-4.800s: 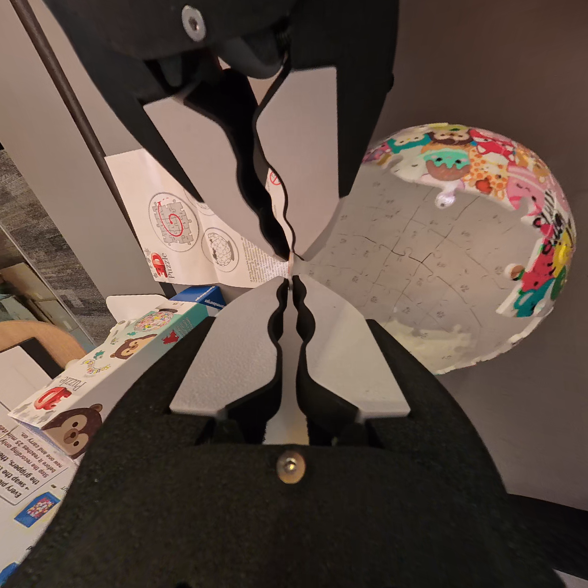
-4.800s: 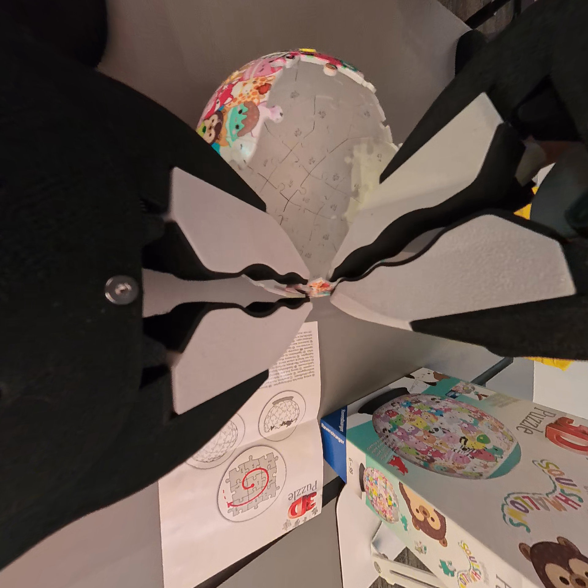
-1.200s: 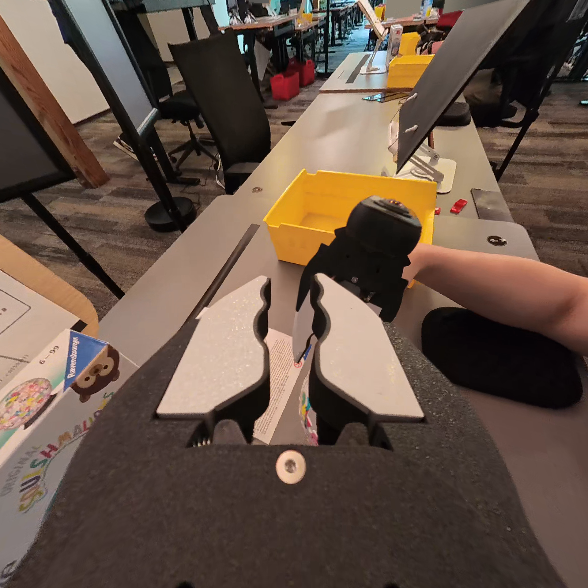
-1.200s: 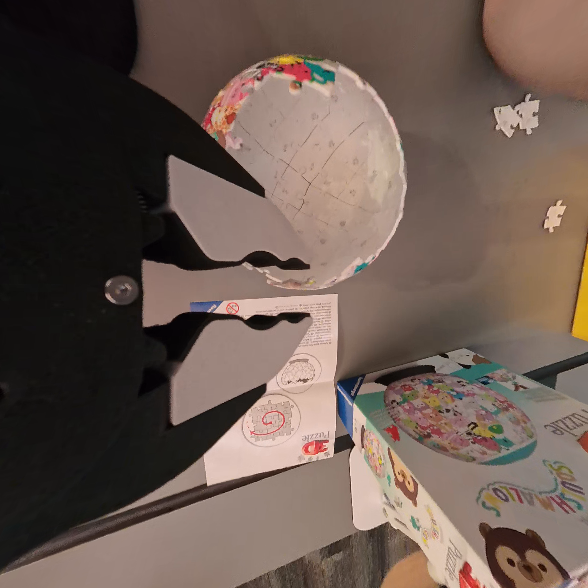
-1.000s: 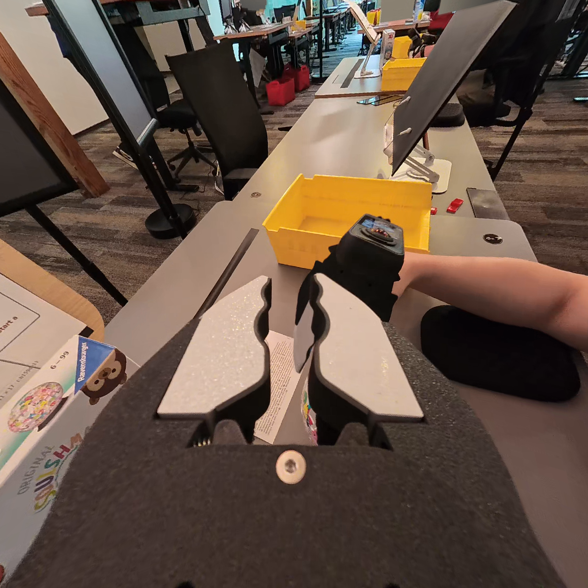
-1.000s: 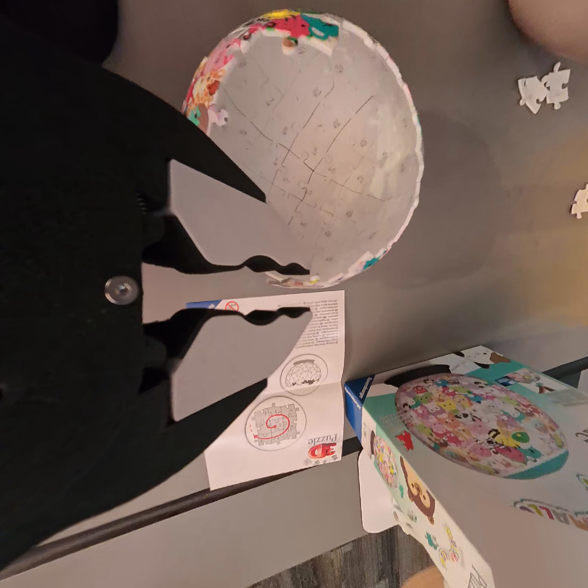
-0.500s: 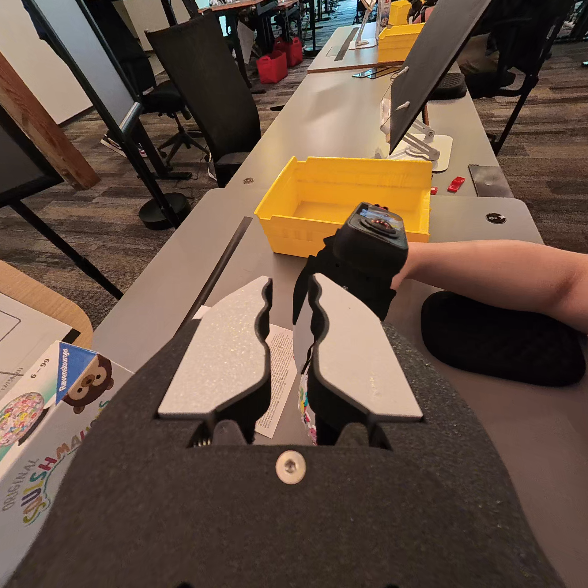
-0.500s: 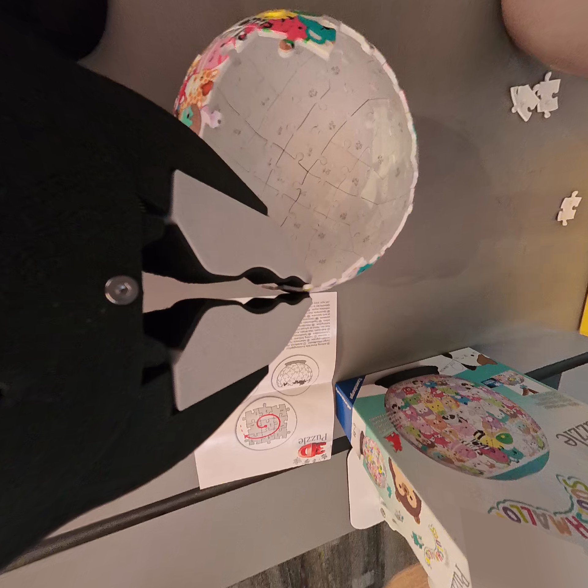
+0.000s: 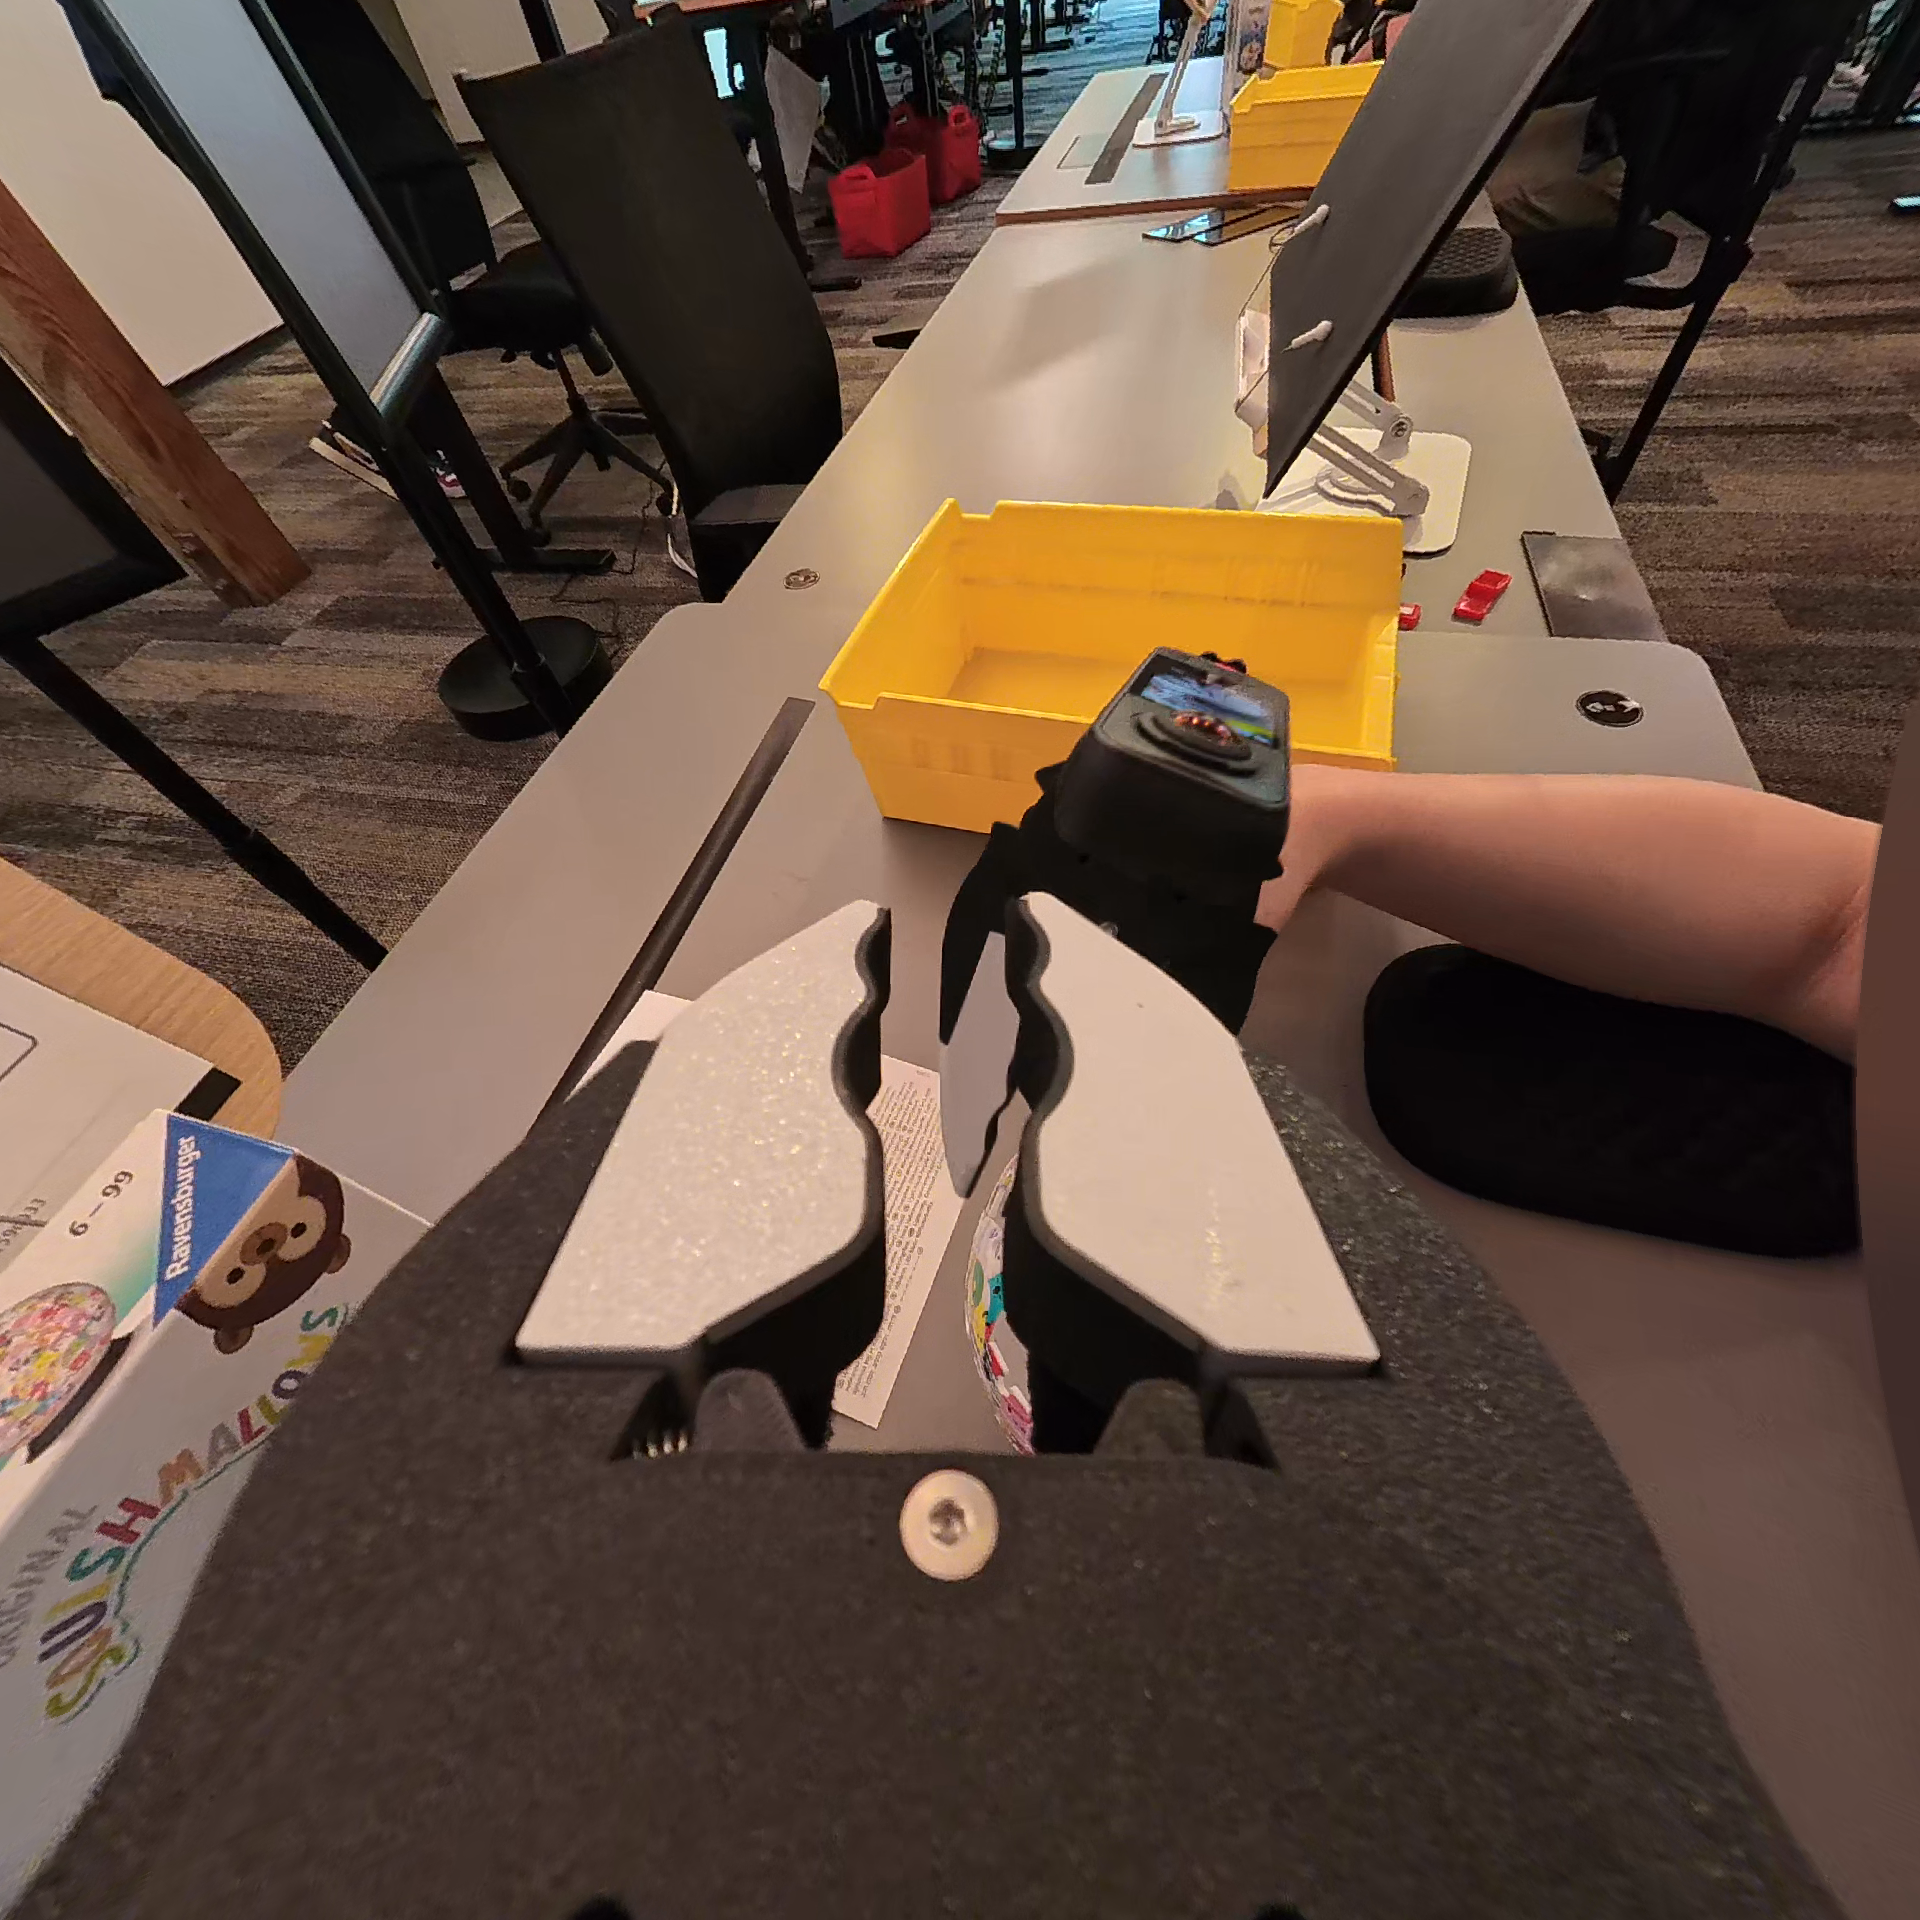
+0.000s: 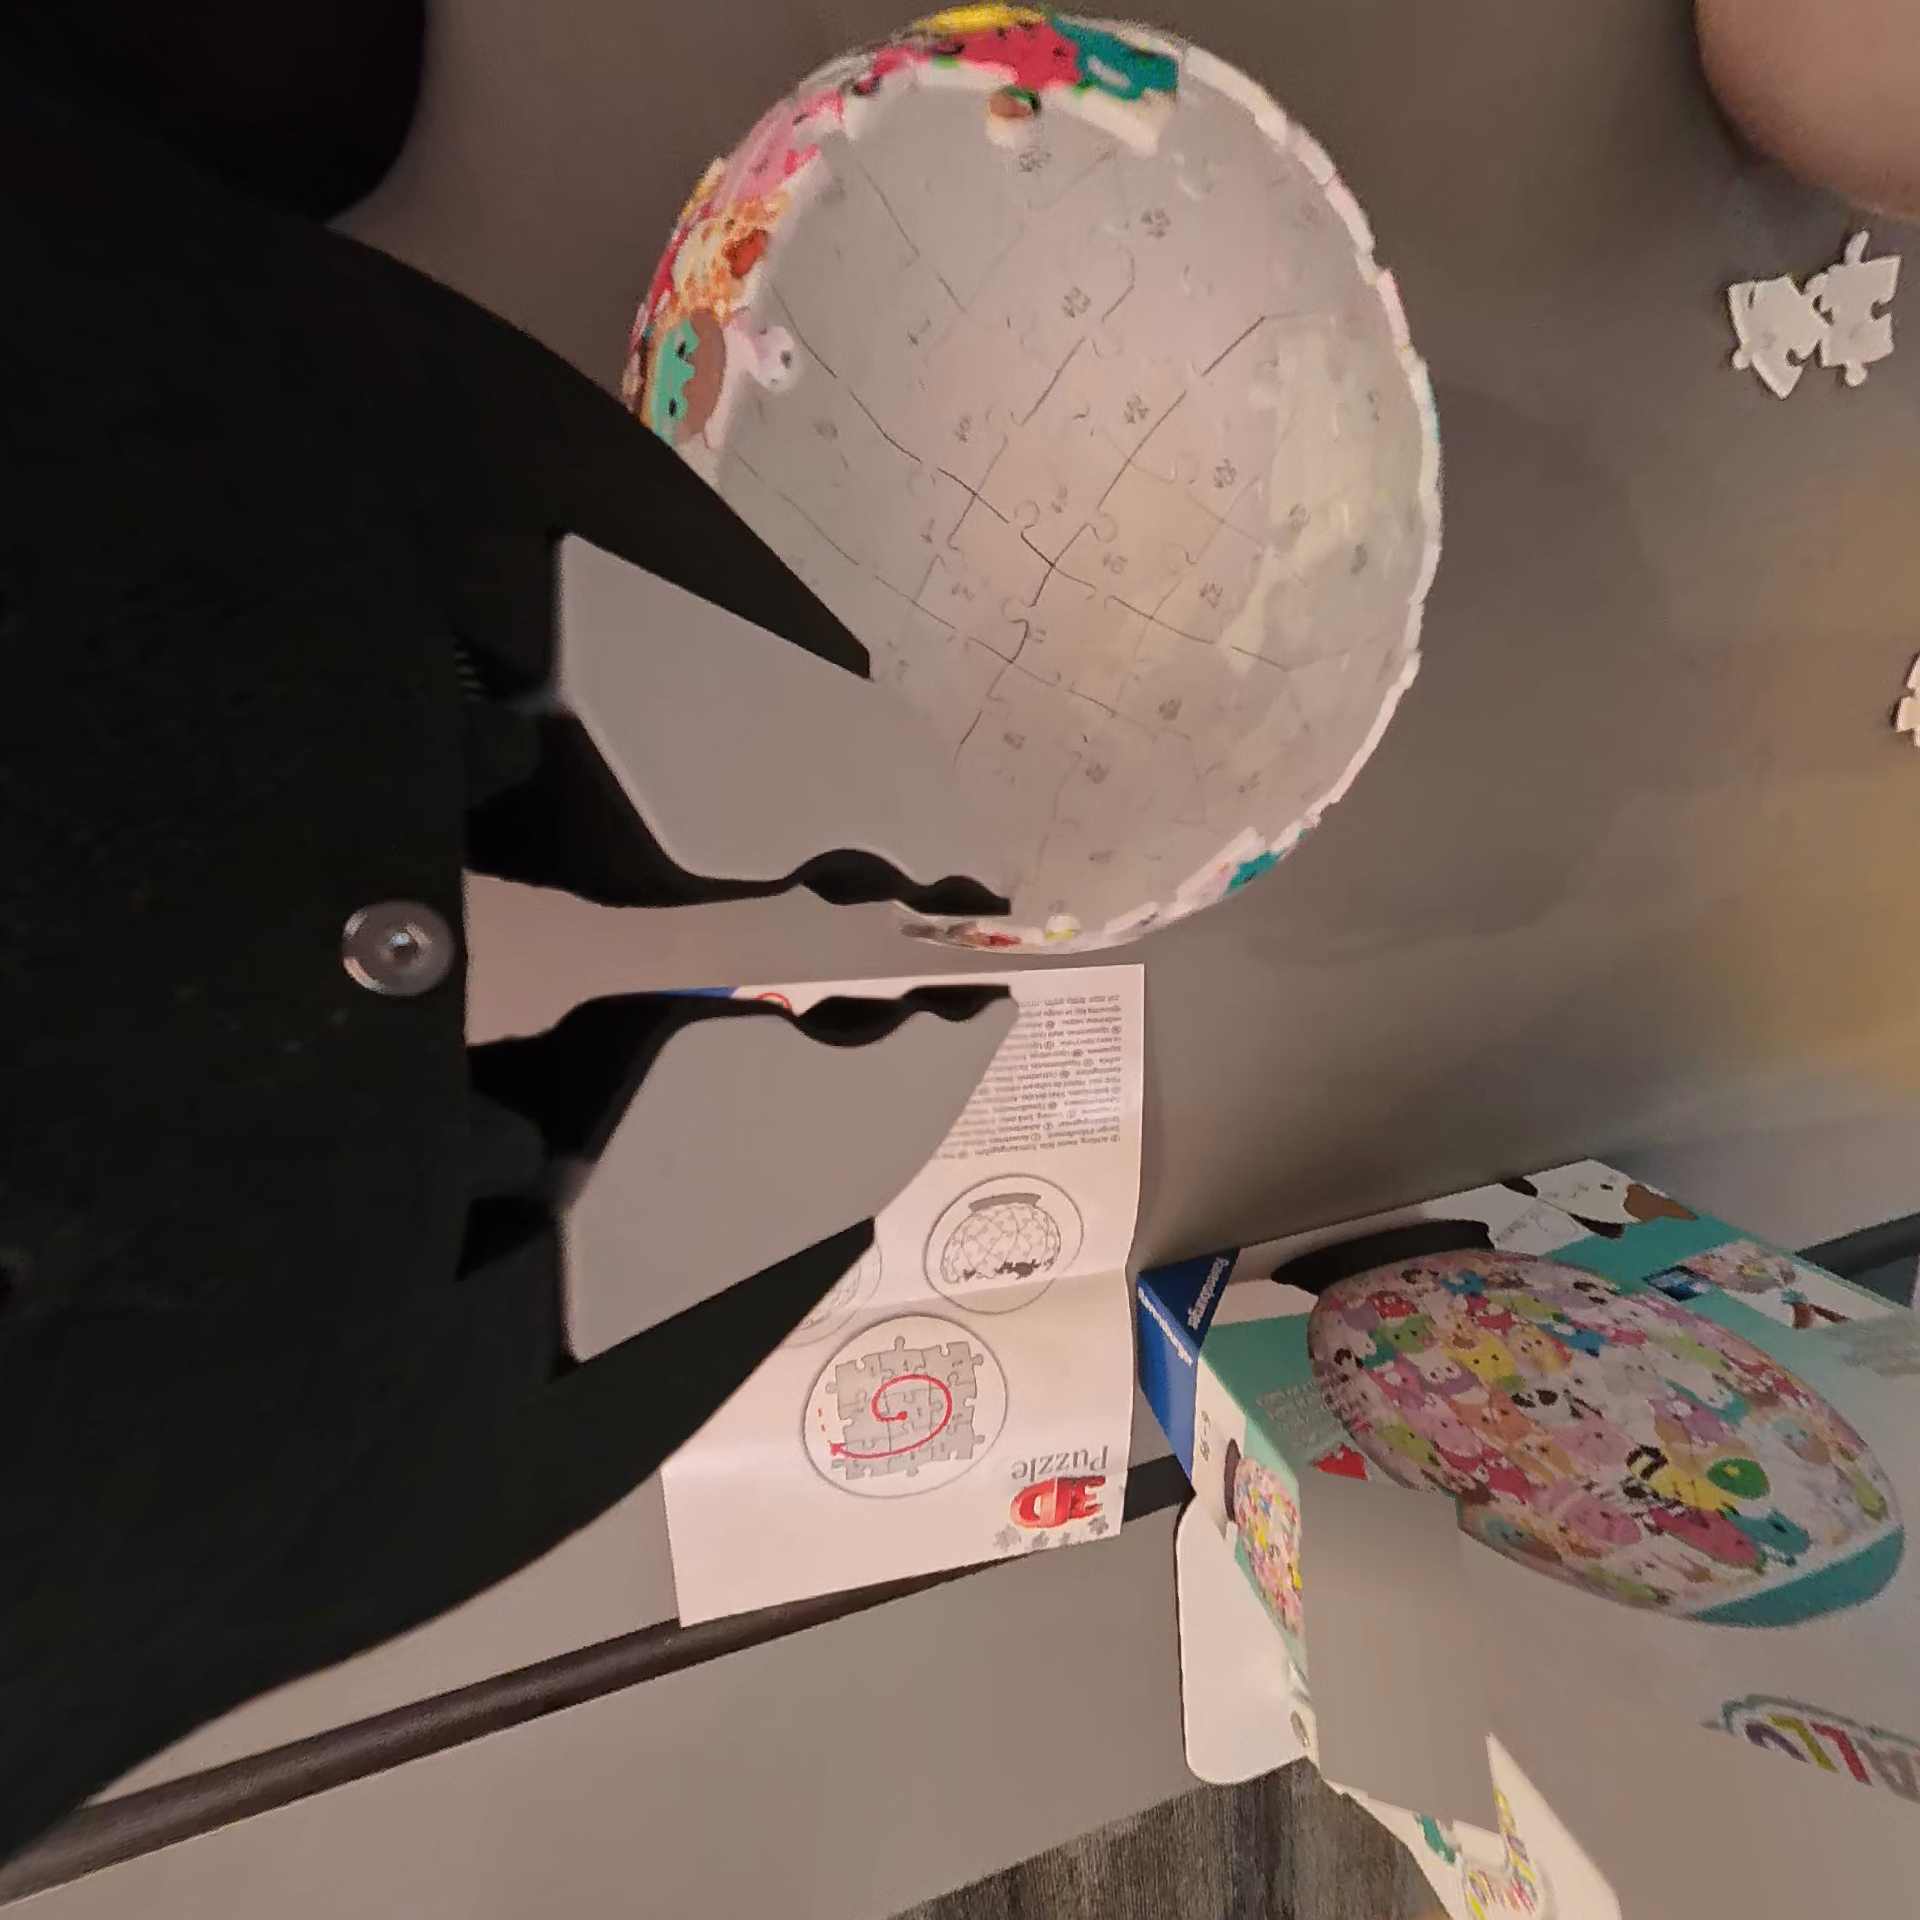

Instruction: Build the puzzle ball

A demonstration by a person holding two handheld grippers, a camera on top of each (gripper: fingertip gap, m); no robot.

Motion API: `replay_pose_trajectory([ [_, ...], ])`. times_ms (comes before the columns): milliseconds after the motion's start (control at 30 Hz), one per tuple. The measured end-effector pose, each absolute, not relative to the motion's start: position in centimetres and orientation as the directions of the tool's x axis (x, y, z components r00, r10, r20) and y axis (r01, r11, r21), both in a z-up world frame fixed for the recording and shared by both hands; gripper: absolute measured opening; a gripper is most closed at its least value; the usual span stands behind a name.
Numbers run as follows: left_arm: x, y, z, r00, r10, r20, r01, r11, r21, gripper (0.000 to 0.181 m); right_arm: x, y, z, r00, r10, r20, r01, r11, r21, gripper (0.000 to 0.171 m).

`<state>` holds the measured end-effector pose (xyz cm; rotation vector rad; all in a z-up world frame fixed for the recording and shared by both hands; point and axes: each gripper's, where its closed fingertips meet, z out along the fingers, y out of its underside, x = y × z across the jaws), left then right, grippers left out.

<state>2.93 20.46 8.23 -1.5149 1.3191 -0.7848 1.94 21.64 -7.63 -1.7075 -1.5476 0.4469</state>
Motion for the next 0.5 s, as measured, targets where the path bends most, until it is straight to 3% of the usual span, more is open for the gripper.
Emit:
replay_pose_trajectory([
  [167,2.93,20.47,8.26,0.215,-0.97,-0.113,-0.362,0.028,-0.932,0.021,1.78,21.68,-8.29,0.2,0.953,0.227,0.697,0.024,-0.717,0.004],
  [500,3.22,20.3,7.89,0.205,-0.973,-0.107,-0.373,0.023,-0.928,0.019,1.72,21.74,-8.17,0.209,0.95,0.234,0.705,0.02,-0.709,0.004],
])
